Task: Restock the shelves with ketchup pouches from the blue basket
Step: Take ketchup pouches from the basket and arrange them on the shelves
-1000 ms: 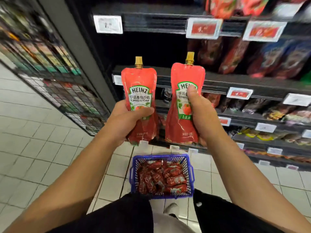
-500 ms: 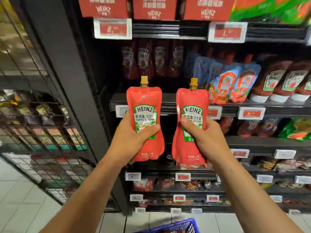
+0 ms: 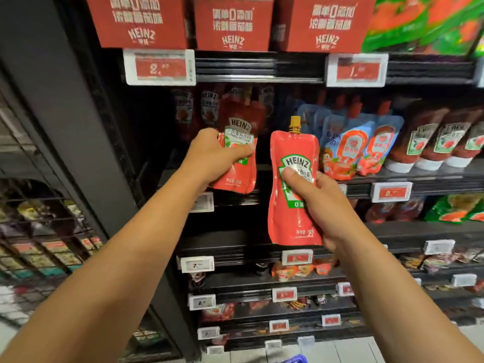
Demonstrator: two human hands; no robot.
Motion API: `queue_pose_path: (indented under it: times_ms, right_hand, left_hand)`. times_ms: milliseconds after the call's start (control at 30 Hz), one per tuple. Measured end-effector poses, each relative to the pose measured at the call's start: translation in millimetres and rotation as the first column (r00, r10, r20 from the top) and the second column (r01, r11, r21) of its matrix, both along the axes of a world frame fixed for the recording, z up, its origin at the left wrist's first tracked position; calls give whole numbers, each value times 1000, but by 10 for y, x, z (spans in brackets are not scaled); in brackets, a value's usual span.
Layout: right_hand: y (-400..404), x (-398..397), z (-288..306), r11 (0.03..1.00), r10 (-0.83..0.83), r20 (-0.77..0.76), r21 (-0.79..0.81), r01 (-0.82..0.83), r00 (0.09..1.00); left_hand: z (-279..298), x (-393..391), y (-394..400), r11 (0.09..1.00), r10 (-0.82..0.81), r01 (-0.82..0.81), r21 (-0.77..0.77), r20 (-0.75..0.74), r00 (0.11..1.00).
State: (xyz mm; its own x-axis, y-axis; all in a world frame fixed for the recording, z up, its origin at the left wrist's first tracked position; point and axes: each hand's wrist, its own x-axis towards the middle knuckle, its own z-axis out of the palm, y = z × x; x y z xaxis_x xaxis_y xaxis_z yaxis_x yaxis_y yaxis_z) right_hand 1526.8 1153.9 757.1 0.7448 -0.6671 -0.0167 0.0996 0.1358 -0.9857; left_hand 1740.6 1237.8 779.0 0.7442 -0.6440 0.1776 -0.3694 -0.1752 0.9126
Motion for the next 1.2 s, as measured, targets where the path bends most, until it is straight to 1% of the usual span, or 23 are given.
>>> queue_pose_path:
  times_ms: [67,133,167,233,300,333,400,533,633,700,733,767,833,867,933,1033,1067,1167,1200]
  right_hand:
    - [-89,41,26,1000,2,-7,2,-2,1000]
    - [-172,83,48,1000,-2,-7,0,2,1000]
    - [-212,103,50,1000,-8,-7,-1,8,1000]
    - [-290,145,45,1000,-24,-2,3,24,1000]
    - [-364,191,37,1000,-31,-7,-2,31,999]
    - [-400,220,27,999,-33,-13,-9,33,999]
    - [-448,296,24,999,-32,-23,-26,31,999]
    - [-525,539,78,995,-57,-34,-89,54,998]
    - [-661,813,149,983,-111,-123,-158,91,986]
    - [-808,1047,181,972,-192,-197,-176,158,961]
    - [-878,1170,200,958,-244,-225,-208,198,943]
    - [-945,1293,219,936,-288,-225,-273,223,931]
    - [-1078,1515,231,871,-324,-147,-432,234,934]
    - [-1130,1607,227,842,-327,-117,-487,232,938]
    - [-1222,1765,203,828,-285,-93,-525,196,954]
    - [-1345,1988,162,871,-158,7,-470,143,987]
    - [-1381,2049,142,871,-126,25,-476,123,992]
    - [-1429,2147,49,846,-66,2,-530,57,998]
    - [-1440,2171,-6,850,-53,3,-525,46,999]
  left_hand:
    - [-7,110,-170,998,48,-47,27,-29,998]
    - [-25,217,-350,994,85,-87,73,29,996]
    - [-29,269,-437,995,81,-85,49,80,994]
    - [-46,383,-599,997,48,-35,-74,185,981]
    - [-91,477,-676,984,82,-38,-175,256,963]
    - [-133,526,-694,979,107,-53,-196,279,954]
    - [-240,624,-715,979,119,-66,-192,277,954]
    - [-342,747,-743,985,57,-17,-169,235,970]
    - [-374,778,-746,977,-24,62,-204,186,982]
    - [-390,813,-758,977,-37,74,-202,179,983]
    - [-386,824,-760,982,-23,58,-180,189,982]
    - [-381,836,-762,988,1,32,-153,209,978]
    - [-373,864,-772,994,42,-16,-111,242,969]
    - [-371,881,-779,994,60,-36,-103,247,967]
    - [-375,917,-788,991,103,-77,-113,245,964]
    - [-382,943,-782,978,179,-151,-141,213,961]
    - [-390,949,-783,976,194,-165,-145,216,957]
    - [-405,963,-790,972,215,-182,-148,253,943]
    - [-406,968,-792,970,226,-192,-152,252,941]
